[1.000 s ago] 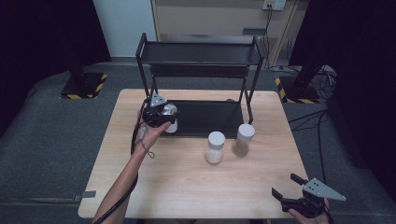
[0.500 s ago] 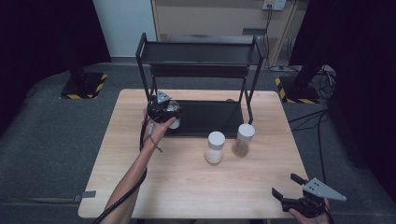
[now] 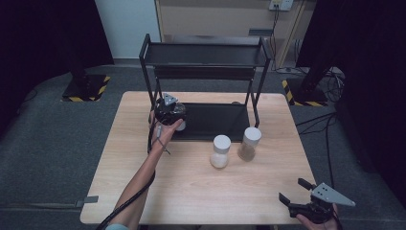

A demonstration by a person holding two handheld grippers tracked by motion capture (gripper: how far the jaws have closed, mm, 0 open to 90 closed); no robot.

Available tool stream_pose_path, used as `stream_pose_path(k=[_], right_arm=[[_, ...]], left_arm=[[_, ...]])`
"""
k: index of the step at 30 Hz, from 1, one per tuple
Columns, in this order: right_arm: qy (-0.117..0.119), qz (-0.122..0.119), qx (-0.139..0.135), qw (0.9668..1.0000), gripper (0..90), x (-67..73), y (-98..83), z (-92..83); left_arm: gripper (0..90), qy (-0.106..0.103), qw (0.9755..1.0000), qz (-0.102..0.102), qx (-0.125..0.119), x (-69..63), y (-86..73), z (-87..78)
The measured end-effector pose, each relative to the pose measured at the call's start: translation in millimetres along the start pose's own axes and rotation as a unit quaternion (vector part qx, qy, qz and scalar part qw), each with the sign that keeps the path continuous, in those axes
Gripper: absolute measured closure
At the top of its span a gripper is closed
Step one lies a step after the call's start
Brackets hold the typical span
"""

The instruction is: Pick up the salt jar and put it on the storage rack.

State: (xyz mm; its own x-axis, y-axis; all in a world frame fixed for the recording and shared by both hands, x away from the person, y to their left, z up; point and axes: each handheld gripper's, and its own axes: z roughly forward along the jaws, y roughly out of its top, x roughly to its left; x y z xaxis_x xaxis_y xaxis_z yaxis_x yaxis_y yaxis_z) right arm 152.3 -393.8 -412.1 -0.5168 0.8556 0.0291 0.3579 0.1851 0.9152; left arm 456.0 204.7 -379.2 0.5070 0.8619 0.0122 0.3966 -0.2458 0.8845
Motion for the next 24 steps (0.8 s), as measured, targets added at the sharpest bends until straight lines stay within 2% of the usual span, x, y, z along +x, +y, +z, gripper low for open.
stream_pose_path(k=[16, 24], right_arm=[[0.001, 0.000, 0.000, 1.0000, 5.0, -0.2, 0.0, 0.0], [0.002, -0.001, 0.000, 1.0000, 5.0, -0.1, 0.1, 0.1]], left_arm=[[34.3, 0.000, 0.9999, -0.008, 0.010, 1.0, -5.2, 8.9], [34.3, 0.001, 0.9999, -0.009, 0.005, 0.0, -8.1, 9.6]])
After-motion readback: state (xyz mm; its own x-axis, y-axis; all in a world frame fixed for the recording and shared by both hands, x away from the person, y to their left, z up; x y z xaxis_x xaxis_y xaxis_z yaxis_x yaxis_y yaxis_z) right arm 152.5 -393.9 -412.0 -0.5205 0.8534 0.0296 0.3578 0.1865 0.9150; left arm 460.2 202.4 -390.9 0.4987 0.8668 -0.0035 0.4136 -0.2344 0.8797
